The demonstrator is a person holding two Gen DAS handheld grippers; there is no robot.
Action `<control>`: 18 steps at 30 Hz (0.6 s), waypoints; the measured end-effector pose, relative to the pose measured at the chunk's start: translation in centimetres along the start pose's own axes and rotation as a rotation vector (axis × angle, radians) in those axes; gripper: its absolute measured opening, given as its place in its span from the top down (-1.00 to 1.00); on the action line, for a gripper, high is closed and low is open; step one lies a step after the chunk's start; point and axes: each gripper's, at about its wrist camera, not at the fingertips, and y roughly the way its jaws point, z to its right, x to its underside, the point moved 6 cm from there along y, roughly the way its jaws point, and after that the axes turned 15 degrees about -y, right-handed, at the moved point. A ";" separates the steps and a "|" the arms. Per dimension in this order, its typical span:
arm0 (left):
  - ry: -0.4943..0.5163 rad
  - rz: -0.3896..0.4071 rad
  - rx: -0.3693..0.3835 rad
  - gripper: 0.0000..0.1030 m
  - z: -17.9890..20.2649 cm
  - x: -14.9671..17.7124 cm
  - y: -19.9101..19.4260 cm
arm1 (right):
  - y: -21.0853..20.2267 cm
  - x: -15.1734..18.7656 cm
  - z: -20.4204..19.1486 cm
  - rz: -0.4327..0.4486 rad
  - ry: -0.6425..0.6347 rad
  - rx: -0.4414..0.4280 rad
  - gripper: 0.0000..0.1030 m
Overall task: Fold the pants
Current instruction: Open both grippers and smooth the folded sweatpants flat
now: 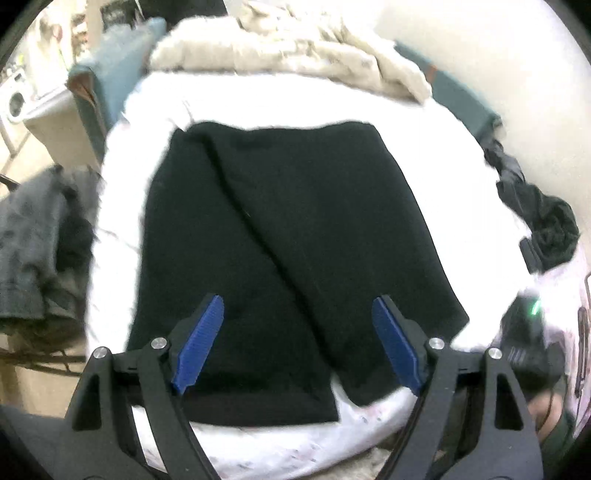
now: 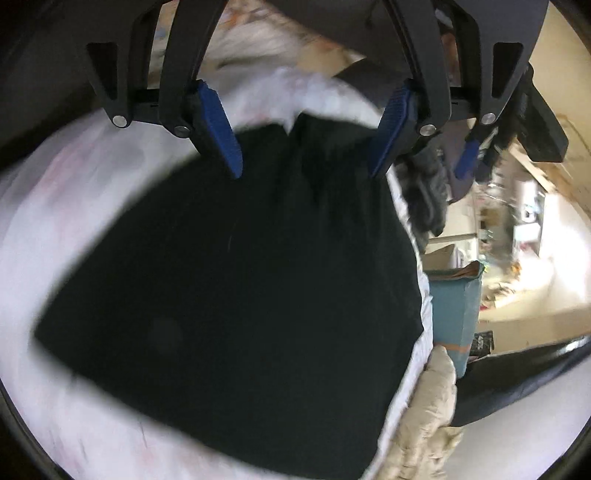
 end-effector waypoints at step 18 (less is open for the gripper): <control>-0.255 -0.086 0.088 -0.58 -5.6 -1.0 2.3 | 0.0 -1.6 5.0 0.243 0.203 0.137 -0.40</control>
